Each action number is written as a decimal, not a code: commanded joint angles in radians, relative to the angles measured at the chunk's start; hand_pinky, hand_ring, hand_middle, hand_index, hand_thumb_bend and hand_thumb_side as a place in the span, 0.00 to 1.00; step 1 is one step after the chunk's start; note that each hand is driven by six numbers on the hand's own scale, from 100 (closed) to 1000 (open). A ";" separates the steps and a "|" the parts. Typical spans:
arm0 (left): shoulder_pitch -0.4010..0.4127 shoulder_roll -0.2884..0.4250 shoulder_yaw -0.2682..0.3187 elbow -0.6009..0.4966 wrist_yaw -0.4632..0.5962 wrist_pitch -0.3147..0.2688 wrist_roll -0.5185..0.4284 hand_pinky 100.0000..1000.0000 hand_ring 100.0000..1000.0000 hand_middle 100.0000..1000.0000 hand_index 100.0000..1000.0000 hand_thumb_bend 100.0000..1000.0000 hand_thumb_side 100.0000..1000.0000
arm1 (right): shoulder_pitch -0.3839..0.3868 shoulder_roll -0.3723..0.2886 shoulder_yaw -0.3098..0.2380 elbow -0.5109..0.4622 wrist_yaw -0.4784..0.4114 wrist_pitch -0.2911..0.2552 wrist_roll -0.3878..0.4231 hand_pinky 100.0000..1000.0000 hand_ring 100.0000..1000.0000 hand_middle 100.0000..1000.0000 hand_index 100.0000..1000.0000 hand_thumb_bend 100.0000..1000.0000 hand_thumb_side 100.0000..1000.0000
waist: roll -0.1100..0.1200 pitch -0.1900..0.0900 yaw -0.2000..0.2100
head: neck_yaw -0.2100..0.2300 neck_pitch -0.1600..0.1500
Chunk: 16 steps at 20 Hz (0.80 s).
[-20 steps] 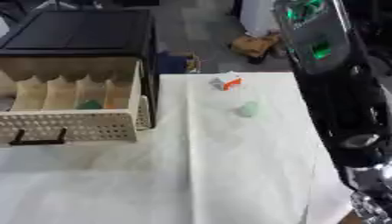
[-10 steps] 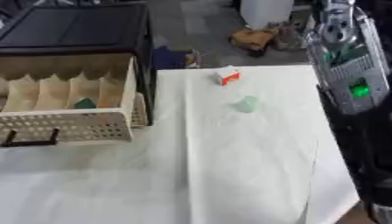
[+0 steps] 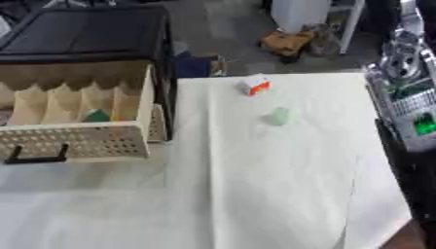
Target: Pick up objects from table and place into drawer.
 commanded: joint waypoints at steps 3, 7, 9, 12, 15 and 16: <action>0.020 0.185 -0.009 -0.012 -0.165 -0.111 -0.046 0.37 0.45 0.55 0.80 0.00 0.89 | 0.012 -0.025 -0.030 -0.022 -0.031 -0.023 -0.039 0.66 0.68 0.67 0.86 0.00 1.00 | 0.007 -0.014 0.005 | -0.004 0.007; 0.049 0.287 -0.030 -0.012 -0.308 -0.132 -0.076 0.36 0.48 0.56 0.82 0.00 0.96 | 0.042 -0.020 -0.047 -0.026 -0.054 -0.034 -0.063 0.66 0.68 0.67 0.86 0.00 1.00 | 0.010 -0.015 0.005 | -0.003 0.008; 0.065 0.326 -0.052 -0.012 -0.346 -0.146 -0.101 0.37 0.49 0.57 0.82 0.00 1.00 | 0.057 -0.019 -0.054 -0.029 -0.064 -0.045 -0.059 0.66 0.68 0.67 0.85 0.00 1.00 | 0.010 -0.014 0.003 | -0.001 0.006; 0.095 0.371 -0.083 -0.012 -0.360 -0.169 -0.182 0.38 0.52 0.59 0.83 0.00 1.00 | 0.081 -0.020 -0.070 -0.032 -0.077 -0.065 -0.023 0.65 0.67 0.65 0.85 0.00 1.00 | 0.011 -0.012 -0.002 | 0.006 0.003; 0.120 0.401 -0.097 -0.012 -0.350 -0.175 -0.269 0.39 0.54 0.60 0.83 0.00 1.00 | 0.101 -0.020 -0.089 -0.037 -0.100 -0.092 0.022 0.65 0.67 0.66 0.86 0.00 1.00 | 0.012 -0.010 -0.005 | 0.011 0.000; 0.125 0.408 -0.099 -0.012 -0.348 -0.175 -0.295 0.39 0.54 0.60 0.83 0.00 1.00 | 0.106 -0.020 -0.095 -0.039 -0.113 -0.102 0.032 0.65 0.67 0.67 0.87 0.00 1.00 | 0.012 -0.009 -0.006 | 0.013 -0.002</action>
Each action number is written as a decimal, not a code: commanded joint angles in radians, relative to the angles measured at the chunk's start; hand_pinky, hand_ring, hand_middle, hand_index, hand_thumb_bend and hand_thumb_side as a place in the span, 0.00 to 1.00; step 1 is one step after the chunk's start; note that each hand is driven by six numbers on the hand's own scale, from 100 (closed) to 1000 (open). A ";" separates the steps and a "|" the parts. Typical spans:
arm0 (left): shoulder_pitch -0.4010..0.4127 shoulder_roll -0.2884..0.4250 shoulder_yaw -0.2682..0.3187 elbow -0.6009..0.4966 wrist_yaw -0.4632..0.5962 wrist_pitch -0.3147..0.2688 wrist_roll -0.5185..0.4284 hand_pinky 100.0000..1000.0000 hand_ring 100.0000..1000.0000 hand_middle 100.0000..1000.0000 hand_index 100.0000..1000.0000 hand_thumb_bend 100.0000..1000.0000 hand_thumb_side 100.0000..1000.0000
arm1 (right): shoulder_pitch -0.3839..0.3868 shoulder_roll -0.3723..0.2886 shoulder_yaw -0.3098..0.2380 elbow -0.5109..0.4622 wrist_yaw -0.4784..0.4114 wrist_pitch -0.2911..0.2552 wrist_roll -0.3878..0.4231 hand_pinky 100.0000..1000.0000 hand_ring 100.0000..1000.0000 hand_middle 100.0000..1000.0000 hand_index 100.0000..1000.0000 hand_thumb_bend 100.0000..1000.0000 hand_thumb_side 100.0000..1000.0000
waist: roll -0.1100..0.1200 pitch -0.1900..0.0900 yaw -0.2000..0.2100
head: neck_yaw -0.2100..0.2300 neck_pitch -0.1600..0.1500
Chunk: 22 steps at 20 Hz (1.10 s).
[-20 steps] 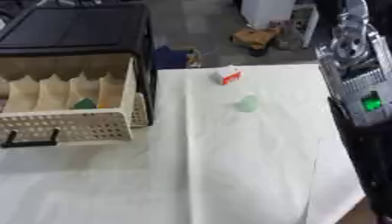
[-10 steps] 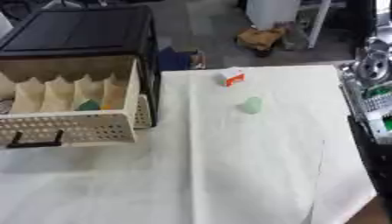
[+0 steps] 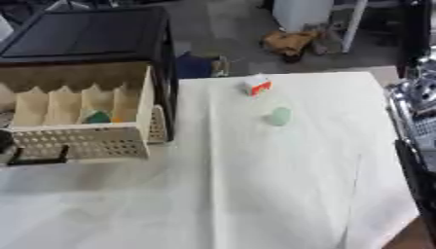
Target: Pick up objects from table and place into drawer.
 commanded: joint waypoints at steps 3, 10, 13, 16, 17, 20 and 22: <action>0.013 0.083 -0.010 -0.012 -0.014 0.003 -0.134 0.38 0.54 0.58 0.83 0.00 1.00 | 0.004 -0.024 -0.036 -0.023 -0.061 -0.039 0.048 0.65 0.67 0.66 0.87 0.00 1.00 | 0.001 -0.009 -0.002 | 0.009 -0.004; 0.022 0.153 -0.081 -0.012 -0.054 0.066 -0.293 0.29 0.51 0.55 0.82 0.00 1.00 | 0.007 -0.037 -0.045 -0.021 -0.074 -0.027 0.065 0.64 0.67 0.66 0.87 0.00 1.00 | -0.003 -0.005 -0.004 | 0.021 -0.007; 0.007 0.173 -0.121 -0.012 -0.048 0.095 -0.346 0.29 0.52 0.55 0.85 0.00 1.00 | 0.010 -0.041 -0.047 -0.021 -0.078 -0.024 0.068 0.64 0.66 0.66 0.87 0.00 1.00 | -0.004 -0.005 -0.004 | 0.028 -0.008; -0.013 0.181 -0.153 -0.012 -0.054 0.141 -0.373 0.30 0.54 0.56 0.87 0.00 1.00 | 0.012 -0.041 -0.049 -0.024 -0.083 -0.020 0.067 0.64 0.66 0.66 0.87 0.00 1.00 | -0.005 -0.005 -0.005 | 0.031 -0.010; -0.016 0.188 -0.164 -0.012 -0.064 0.159 -0.379 0.30 0.55 0.57 0.87 0.00 1.00 | 0.010 -0.041 -0.048 -0.025 -0.084 -0.019 0.068 0.64 0.67 0.66 0.87 0.00 1.00 | -0.006 -0.005 -0.006 | 0.032 -0.011; -0.031 0.203 -0.196 -0.012 -0.106 0.202 -0.380 0.31 0.57 0.58 0.89 0.00 1.00 | 0.003 -0.037 -0.046 -0.032 -0.088 -0.018 0.067 0.64 0.67 0.66 0.87 0.00 1.00 | -0.006 -0.005 -0.010 | 0.034 -0.013; -0.043 0.209 -0.218 -0.012 -0.134 0.223 -0.376 0.31 0.58 0.59 0.92 0.00 1.00 | -0.001 -0.034 -0.043 -0.036 -0.090 -0.017 0.066 0.65 0.67 0.66 0.87 0.00 1.00 | -0.006 -0.005 -0.013 | 0.038 -0.015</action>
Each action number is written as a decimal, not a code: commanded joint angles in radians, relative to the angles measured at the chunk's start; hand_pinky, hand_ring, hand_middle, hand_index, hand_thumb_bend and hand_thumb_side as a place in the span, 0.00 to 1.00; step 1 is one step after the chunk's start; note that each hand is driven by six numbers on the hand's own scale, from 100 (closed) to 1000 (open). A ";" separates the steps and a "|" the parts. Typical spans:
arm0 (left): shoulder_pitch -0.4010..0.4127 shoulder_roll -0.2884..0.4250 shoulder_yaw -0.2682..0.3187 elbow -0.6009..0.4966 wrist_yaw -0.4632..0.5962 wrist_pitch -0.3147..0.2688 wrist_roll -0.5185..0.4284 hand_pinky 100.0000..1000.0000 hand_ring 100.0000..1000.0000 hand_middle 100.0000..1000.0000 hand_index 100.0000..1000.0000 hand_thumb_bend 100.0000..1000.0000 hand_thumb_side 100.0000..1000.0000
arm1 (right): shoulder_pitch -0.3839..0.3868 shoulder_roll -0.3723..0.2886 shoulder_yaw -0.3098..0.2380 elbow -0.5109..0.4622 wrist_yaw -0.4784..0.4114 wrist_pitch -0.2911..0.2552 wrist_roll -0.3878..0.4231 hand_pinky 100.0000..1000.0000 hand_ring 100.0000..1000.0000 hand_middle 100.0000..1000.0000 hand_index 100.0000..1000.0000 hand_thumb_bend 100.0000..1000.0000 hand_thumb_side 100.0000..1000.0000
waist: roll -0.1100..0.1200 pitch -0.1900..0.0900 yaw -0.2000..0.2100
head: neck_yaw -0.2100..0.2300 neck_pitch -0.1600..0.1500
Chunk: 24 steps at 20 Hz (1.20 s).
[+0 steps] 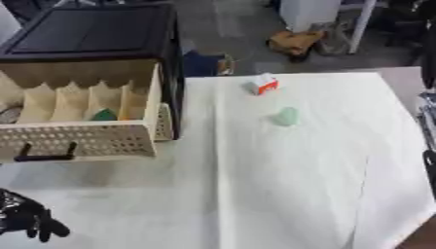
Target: Pick up objects from table and place into drawer.
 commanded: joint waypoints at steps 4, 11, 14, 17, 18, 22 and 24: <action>-0.047 0.050 -0.052 -0.012 -0.072 0.060 -0.001 0.31 0.59 0.59 0.92 0.00 1.00 | -0.021 -0.018 0.001 -0.032 -0.015 0.006 0.001 0.65 0.67 0.66 0.86 0.00 1.00 | 0.001 -0.011 -0.005 | 0.010 -0.012; -0.084 0.049 -0.070 -0.012 -0.124 0.126 -0.002 0.31 0.59 0.60 0.92 0.00 1.00 | -0.017 -0.020 0.000 -0.035 -0.020 0.012 0.004 0.65 0.66 0.65 0.86 0.00 1.00 | 0.003 -0.005 -0.014 | 0.016 -0.021; -0.089 0.046 -0.072 -0.012 -0.139 0.154 -0.012 0.31 0.60 0.60 0.94 0.00 1.00 | -0.014 -0.019 -0.002 -0.036 -0.020 0.017 0.010 0.65 0.66 0.65 0.86 0.00 1.00 | 0.004 -0.003 -0.017 | 0.018 -0.023; -0.088 0.044 -0.065 -0.012 -0.151 0.184 -0.015 0.32 0.61 0.61 0.94 0.00 1.00 | -0.012 -0.020 -0.005 -0.039 -0.020 0.021 0.010 0.65 0.66 0.65 0.86 0.00 1.00 | 0.005 -0.001 -0.019 | 0.018 -0.026; -0.087 0.043 -0.062 -0.012 -0.154 0.196 -0.014 0.32 0.61 0.61 0.94 0.00 1.00 | -0.012 -0.020 -0.005 -0.040 -0.021 0.022 0.010 0.65 0.66 0.65 0.86 0.00 1.00 | 0.006 -0.001 -0.019 | 0.019 -0.027; -0.083 0.038 -0.040 -0.012 -0.180 0.226 -0.005 0.32 0.59 0.58 0.93 0.00 1.00 | -0.022 -0.022 -0.002 -0.041 -0.022 0.025 0.019 0.65 0.67 0.66 0.86 0.00 1.00 | 0.006 0.003 -0.023 | 0.021 -0.036; -0.078 0.035 -0.030 -0.012 -0.193 0.242 -0.001 0.33 0.60 0.59 0.93 0.00 1.00 | -0.031 -0.024 -0.001 -0.043 -0.021 0.023 0.017 0.65 0.67 0.66 0.86 0.00 1.00 | 0.005 0.005 -0.025 | 0.020 -0.040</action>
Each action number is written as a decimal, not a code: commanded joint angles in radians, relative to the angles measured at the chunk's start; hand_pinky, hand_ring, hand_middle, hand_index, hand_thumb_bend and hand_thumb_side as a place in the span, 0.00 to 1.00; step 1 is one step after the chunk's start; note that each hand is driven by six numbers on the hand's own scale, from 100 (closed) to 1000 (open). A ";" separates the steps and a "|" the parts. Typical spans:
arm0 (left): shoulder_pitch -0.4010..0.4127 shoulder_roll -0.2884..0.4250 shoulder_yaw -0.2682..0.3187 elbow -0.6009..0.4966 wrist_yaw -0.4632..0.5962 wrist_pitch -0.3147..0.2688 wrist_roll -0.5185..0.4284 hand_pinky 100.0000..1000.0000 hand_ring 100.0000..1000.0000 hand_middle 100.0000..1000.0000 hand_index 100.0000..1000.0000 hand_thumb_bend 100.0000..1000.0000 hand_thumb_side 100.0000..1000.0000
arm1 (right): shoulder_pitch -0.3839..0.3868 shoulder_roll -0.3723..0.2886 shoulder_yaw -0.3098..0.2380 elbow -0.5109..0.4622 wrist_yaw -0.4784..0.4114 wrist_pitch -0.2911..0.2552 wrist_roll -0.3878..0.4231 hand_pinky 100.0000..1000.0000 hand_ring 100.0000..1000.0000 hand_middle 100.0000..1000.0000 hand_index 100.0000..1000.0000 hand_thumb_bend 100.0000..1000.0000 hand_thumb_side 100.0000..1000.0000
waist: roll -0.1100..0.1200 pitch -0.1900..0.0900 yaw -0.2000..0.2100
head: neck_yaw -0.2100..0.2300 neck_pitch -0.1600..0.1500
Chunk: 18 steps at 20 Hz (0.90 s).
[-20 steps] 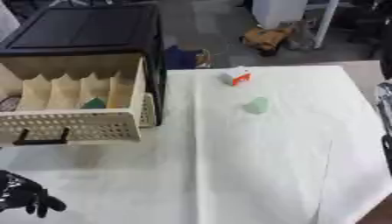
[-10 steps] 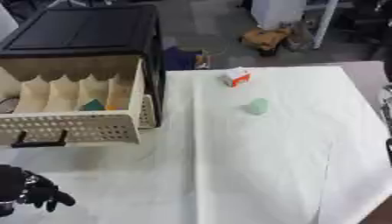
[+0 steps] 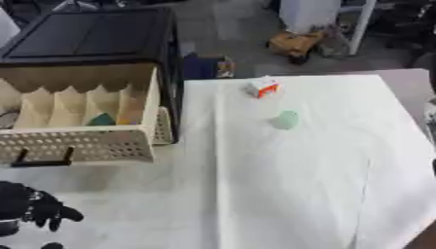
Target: Pick up objects from table and place into drawer.
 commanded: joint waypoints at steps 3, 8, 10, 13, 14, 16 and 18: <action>-0.004 0.024 0.036 -0.012 -0.028 0.034 0.009 0.33 0.61 0.60 0.93 0.00 1.00 | -0.029 -0.025 -0.005 -0.024 -0.002 -0.003 -0.003 0.65 0.67 0.66 0.86 0.00 1.00 | -0.001 -0.012 -0.002 | 0.002 -0.020; -0.013 0.019 0.047 -0.012 -0.028 0.048 0.026 0.35 0.63 0.63 0.92 0.00 1.00 | -0.029 -0.021 -0.008 -0.023 0.000 0.002 -0.004 0.65 0.67 0.66 0.86 0.00 1.00 | -0.002 -0.010 -0.002 | 0.003 -0.022; -0.019 0.017 0.050 -0.012 -0.024 0.055 0.030 0.34 0.65 0.64 0.92 0.00 1.00 | -0.031 -0.017 -0.008 -0.022 0.002 0.004 -0.004 0.65 0.67 0.65 0.86 0.00 1.00 | -0.002 -0.010 -0.004 | 0.004 -0.023; -0.029 0.014 0.050 -0.006 -0.020 0.068 0.027 0.35 0.66 0.65 0.92 0.00 1.00 | -0.034 -0.011 -0.009 -0.022 0.004 0.008 -0.006 0.65 0.66 0.65 0.86 0.00 1.00 | -0.002 -0.010 -0.006 | 0.007 -0.020; -0.033 0.012 0.049 0.001 -0.018 0.072 0.025 0.35 0.66 0.64 0.93 0.00 1.00 | -0.034 -0.010 -0.009 -0.022 0.005 0.009 -0.006 0.65 0.66 0.66 0.86 0.00 1.00 | -0.002 -0.010 -0.007 | 0.008 -0.018; -0.042 0.006 0.045 0.019 -0.012 0.078 0.017 0.34 0.65 0.63 0.93 0.00 1.00 | -0.035 -0.007 -0.010 -0.024 0.005 0.010 -0.008 0.65 0.67 0.66 0.86 0.00 1.00 | -0.002 -0.011 -0.007 | 0.012 -0.014; -0.052 0.001 0.040 0.040 -0.004 0.083 0.006 0.33 0.64 0.61 0.92 0.00 1.00 | -0.034 -0.006 -0.011 -0.026 0.005 0.011 -0.011 0.65 0.67 0.66 0.86 0.00 1.00 | -0.001 -0.011 -0.008 | 0.021 -0.011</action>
